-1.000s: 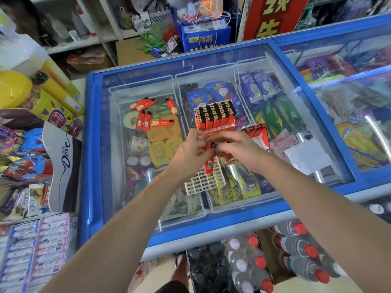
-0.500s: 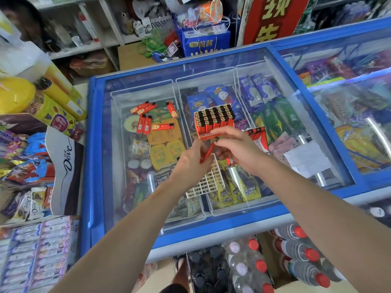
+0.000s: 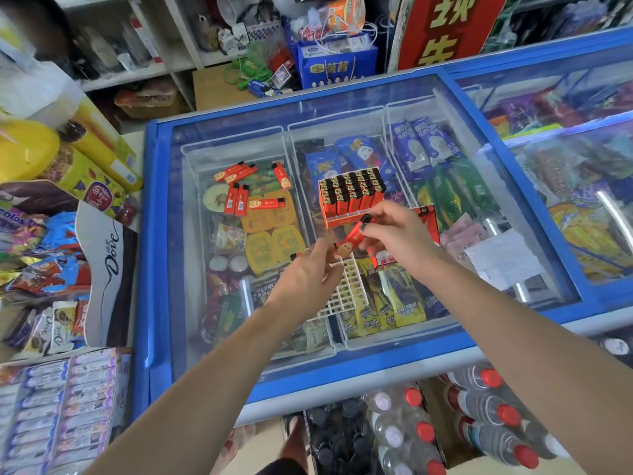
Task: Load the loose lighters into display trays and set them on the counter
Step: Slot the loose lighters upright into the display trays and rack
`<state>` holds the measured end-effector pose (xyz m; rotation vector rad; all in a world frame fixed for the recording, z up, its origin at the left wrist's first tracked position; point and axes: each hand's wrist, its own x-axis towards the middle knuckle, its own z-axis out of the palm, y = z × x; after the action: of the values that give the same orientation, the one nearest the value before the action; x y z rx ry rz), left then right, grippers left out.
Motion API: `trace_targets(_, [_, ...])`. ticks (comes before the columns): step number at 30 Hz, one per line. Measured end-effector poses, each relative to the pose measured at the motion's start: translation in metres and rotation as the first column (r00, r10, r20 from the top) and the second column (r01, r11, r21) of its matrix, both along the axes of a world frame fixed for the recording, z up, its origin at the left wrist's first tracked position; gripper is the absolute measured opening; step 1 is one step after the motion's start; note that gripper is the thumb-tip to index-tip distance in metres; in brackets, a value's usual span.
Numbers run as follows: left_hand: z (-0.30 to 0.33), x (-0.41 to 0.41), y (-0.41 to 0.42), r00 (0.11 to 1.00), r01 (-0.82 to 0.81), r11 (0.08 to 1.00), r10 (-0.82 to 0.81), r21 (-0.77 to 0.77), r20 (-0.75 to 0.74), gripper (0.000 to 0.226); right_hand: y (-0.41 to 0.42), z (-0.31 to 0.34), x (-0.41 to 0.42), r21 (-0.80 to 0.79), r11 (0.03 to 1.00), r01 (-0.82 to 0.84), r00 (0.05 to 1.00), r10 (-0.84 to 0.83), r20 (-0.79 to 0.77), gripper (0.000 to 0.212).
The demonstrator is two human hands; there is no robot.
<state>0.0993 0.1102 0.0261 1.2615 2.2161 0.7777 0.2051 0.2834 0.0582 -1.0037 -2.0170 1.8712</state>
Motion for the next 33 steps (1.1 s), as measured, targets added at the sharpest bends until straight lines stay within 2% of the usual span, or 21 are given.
trace_targets(2, [-0.011,0.003,-0.012,0.975,0.112,0.991,-0.125,-0.078,-0.185,0.022,0.003,-0.005,0.000,0.302,0.953,-0.019,0.998,-0.001,0.066,0.014])
trace_targets(4, [-0.023,0.005,-0.022,0.924,0.200,0.956,-0.257,-0.214,-0.285,0.032,0.003,-0.010,-0.001,0.540,0.832,-0.126,0.990,0.070,0.124,0.016])
trace_targets(6, [-0.036,0.005,-0.030,0.871,0.246,0.902,-0.366,-0.355,-0.328,0.050,-0.001,-0.017,-0.003,0.643,0.726,-0.243,0.970,0.163,0.181,0.018])
trace_targets(8, [-0.045,0.005,-0.035,0.831,0.262,0.865,-0.428,-0.428,-0.357,0.062,-0.005,-0.026,-0.006,0.699,0.639,-0.320,0.947,0.222,0.230,0.017])
trace_targets(12, [-0.054,0.003,-0.042,0.785,0.266,0.853,-0.462,-0.449,-0.413,0.066,-0.011,-0.041,-0.014,0.735,0.550,-0.396,0.918,0.248,0.309,0.017])
trace_targets(22, [-0.054,-0.001,-0.044,0.815,0.273,0.852,-0.452,-0.447,-0.363,0.066,-0.006,-0.048,-0.019,0.733,0.544,-0.408,0.913,0.232,0.336,0.016])
trace_targets(29, [-0.052,-0.001,-0.043,0.819,0.268,0.853,-0.446,-0.448,-0.360,0.065,-0.011,-0.049,-0.017,0.774,0.451,-0.444,0.896,0.234,0.378,0.012])
trace_targets(33, [-0.050,-0.002,-0.042,0.812,0.276,0.850,-0.457,-0.449,-0.364,0.065,-0.009,-0.053,-0.015,0.775,0.449,-0.445,0.896,0.233,0.379,0.009])
